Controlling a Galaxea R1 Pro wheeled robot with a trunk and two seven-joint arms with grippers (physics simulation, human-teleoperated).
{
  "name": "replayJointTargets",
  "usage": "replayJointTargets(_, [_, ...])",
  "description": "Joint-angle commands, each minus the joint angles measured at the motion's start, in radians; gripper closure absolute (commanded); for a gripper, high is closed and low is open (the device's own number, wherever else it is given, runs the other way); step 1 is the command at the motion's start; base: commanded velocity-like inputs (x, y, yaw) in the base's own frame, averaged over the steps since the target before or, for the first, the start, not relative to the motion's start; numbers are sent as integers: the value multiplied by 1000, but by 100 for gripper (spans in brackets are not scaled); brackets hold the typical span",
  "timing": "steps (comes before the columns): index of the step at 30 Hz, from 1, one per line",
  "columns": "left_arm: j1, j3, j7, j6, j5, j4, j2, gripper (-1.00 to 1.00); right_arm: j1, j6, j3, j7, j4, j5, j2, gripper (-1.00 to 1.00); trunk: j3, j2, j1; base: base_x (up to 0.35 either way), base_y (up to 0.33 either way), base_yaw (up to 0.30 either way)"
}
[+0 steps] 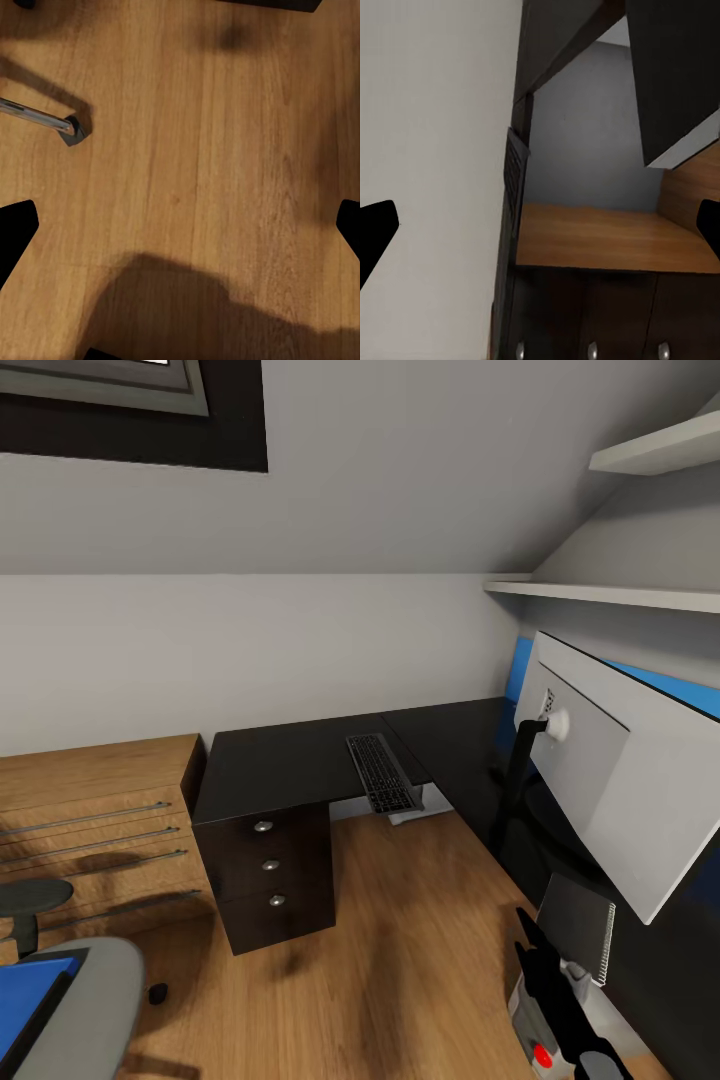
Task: In the bedroom, organize the workspace by keeping the computer under the desk, ensuring the monitor is on the desk, placing the keyboard on the desk next to the monitor, placing the mouse on the desk next to the keyboard, moving the folder from the swivel chair onto the desk next to the mouse, stacking the notebook on top of the folder with the pen on top of the notebook, and positioning the swivel chair next to the desk.
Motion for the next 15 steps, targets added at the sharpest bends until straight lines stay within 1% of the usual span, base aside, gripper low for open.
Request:
replayJointTargets(1, [-1, 7, 2, -3, -5, 0, 0, -100, -1, 10, -2, 3, -1, -10, -1, -100, -1, -1, 0, 0, 0, 0])
replayJointTargets(8, [-1, 7, 2, -3, -5, 0, 0, -100, 0, 10, -10, 3, -1, -10, -13, -100, -1, -1, 0, 0, 0, 0])
replayJointTargets(11, [-1, 7, 2, -3, -5, 0, 0, -100, 0, 10, -28, 3, 0, -11, -18, -100, -1, -1, 0, 0, 0, 0])
replayJointTargets(15, [-1, 7, 2, -3, -5, 0, 0, -100, 0, 12, -62, 1, 0, -11, -22, -100, -1, -1, 0, 0, 0, 0])
